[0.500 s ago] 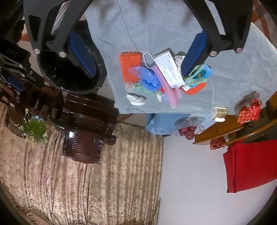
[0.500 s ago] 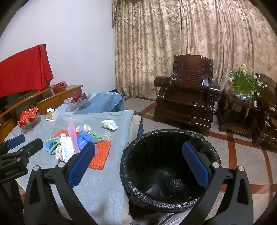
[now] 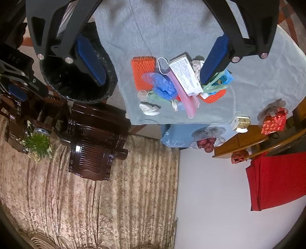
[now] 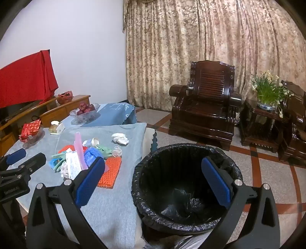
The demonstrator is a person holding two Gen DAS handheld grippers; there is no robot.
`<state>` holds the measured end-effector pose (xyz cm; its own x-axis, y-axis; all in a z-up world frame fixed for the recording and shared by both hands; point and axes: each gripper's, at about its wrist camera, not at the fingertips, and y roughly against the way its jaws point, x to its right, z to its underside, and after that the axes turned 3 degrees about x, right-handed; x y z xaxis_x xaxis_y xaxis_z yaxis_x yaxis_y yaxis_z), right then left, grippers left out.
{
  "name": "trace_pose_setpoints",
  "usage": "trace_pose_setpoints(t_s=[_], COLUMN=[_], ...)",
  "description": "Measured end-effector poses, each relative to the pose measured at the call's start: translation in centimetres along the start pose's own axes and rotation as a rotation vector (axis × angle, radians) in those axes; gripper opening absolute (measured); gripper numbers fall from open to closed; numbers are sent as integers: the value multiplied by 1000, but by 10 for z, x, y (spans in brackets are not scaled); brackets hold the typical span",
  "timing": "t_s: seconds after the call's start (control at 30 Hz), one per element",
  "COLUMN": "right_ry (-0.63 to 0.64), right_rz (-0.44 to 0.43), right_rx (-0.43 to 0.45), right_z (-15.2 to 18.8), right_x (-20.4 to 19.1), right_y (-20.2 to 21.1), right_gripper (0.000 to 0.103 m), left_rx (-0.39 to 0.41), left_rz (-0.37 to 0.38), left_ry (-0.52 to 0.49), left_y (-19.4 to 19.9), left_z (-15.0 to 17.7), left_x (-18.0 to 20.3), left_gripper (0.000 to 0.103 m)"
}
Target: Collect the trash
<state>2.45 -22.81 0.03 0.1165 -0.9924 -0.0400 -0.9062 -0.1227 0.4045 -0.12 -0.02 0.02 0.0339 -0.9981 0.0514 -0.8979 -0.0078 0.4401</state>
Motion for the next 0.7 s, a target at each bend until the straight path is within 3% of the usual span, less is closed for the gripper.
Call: trace_pose_setpoints(t_s=[0.7], right_ry=[0], right_rz=[0], right_rx=[-1], right_z=[0], right_x=[0], right_y=[-1], right_gripper=[98], left_rx=[0], left_rz=[-2], left_ry=[-6], left_y=[0], left_z=[0], left_x=[1], left_gripper=[97])
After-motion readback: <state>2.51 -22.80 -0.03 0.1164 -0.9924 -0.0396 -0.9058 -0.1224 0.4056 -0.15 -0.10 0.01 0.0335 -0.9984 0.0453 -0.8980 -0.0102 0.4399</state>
